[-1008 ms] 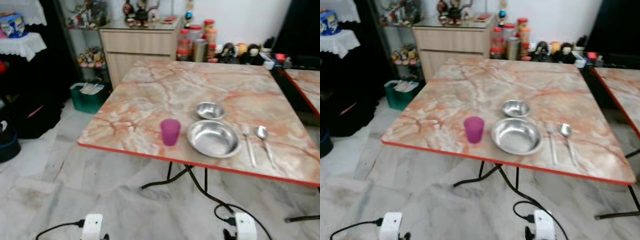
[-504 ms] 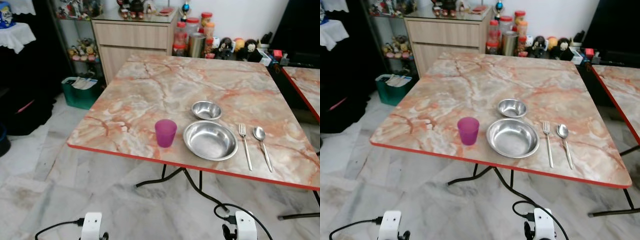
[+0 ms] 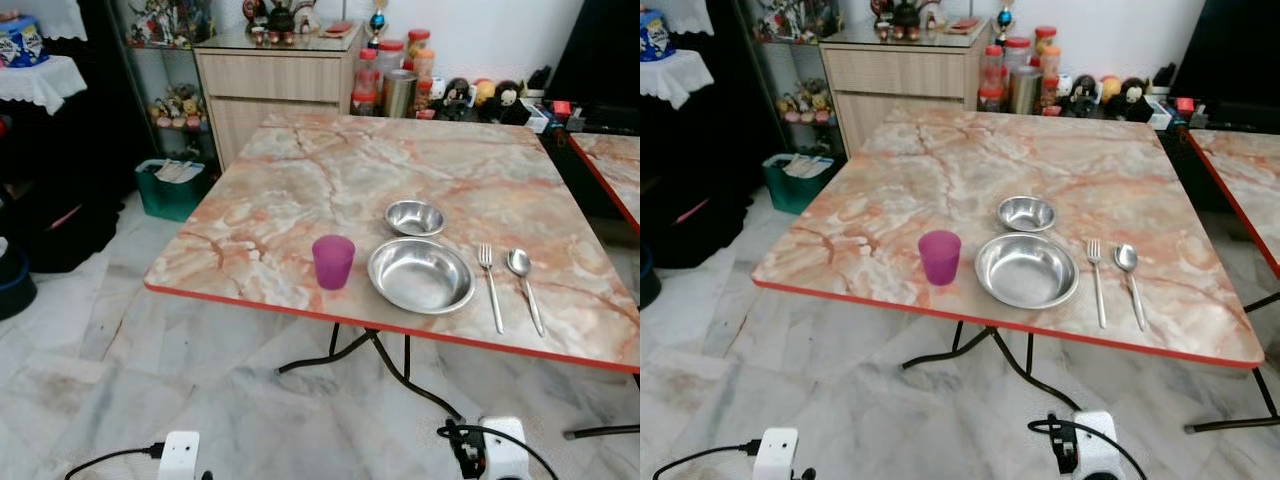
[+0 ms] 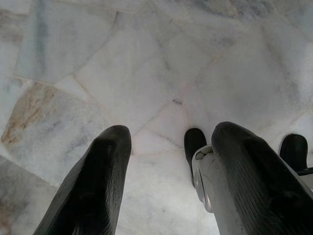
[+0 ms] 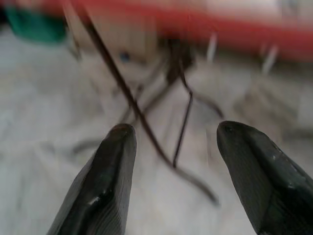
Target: Setting the table
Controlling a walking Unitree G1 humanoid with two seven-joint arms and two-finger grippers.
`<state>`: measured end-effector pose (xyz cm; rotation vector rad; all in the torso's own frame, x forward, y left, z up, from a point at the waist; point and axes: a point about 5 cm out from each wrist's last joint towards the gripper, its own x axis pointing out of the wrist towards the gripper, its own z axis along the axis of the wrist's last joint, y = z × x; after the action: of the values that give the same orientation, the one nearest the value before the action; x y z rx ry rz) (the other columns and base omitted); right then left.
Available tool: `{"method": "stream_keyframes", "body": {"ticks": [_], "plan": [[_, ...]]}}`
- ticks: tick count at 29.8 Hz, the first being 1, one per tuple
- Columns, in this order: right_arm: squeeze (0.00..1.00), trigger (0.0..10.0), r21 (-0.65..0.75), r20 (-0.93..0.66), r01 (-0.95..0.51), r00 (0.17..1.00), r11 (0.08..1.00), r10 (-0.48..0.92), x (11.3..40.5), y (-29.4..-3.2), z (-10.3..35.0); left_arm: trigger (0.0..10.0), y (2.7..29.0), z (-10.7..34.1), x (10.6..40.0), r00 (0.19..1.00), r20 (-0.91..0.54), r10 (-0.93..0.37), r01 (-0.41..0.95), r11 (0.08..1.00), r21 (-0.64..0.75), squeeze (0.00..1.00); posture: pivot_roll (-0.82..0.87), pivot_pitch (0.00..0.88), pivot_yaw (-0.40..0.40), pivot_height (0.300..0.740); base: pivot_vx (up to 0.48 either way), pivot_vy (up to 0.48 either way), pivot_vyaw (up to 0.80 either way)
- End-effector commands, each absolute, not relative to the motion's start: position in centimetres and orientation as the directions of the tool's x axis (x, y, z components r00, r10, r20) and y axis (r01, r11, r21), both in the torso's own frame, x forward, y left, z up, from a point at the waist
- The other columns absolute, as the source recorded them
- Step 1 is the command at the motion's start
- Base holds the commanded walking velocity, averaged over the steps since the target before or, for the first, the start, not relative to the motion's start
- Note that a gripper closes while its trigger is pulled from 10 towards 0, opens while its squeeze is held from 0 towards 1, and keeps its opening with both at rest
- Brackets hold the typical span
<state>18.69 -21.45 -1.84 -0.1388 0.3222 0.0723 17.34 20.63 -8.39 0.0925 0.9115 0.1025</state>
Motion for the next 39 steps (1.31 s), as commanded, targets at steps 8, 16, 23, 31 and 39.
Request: {"method": "stream_keyframes", "body": {"ticks": [8, 16, 23, 31, 39], "plan": [[0.0, 10.0, -0.138, -0.16, -0.188, 0.973, 0.973, 0.165, 20.2, -19.0, 2.7, 10.0, 20.8, -8.3, 17.5, 0.609, -0.782, 0.131, -0.036, 0.99, 0.137, 0.0, -0.04, 0.0, 0.004, 0.719, 0.0, 0.0, 0.0], [0.0, 10.0, -0.011, 0.013, -0.092, 0.996, 0.996, 0.092, 23.4, -18.0, 7.7, 10.0, 21.0, -8.3, 17.3, 0.613, -0.777, 0.142, -0.046, 0.988, 0.144, 0.0, -0.05, 0.0, 0.014, 0.719, 0.0, 0.0, 0.0], [0.0, 10.0, 0.085, 0.042, 0.004, 0.999, 0.996, -0.007, 25.0, -18.7, 8.5, 10.0, 21.0, -8.2, 17.4, 0.62, -0.771, 0.145, -0.048, 0.988, 0.147, 0.0, -0.05, 0.0, 0.02, 0.719, 0.0, 0.0, 0.0], [0.0, 10.0, 0.213, 0.076, 0.03, 0.996, 0.977, -0.047, 29.0, -17.7, 10.4, 10.0, 20.8, -7.7, 18.6, 0.65, -0.747, 0.141, -0.059, 0.989, 0.135, 0.0, -0.05, 0.0, 0.022, 0.719, 0.0, 0.0, 0.0], [0.0, 10.0, 0.218, 0.076, 0.0, 0.997, 0.976, -0.018, 30.6, -17.0, 11.0, 10.0, 20.7, -7.8, 18.3, 0.646, -0.748, 0.151, -0.077, 0.988, 0.133, 0.0, -0.02, 0.0, 0.005, 0.719, 0.0, 0.0, 0.0]]}}
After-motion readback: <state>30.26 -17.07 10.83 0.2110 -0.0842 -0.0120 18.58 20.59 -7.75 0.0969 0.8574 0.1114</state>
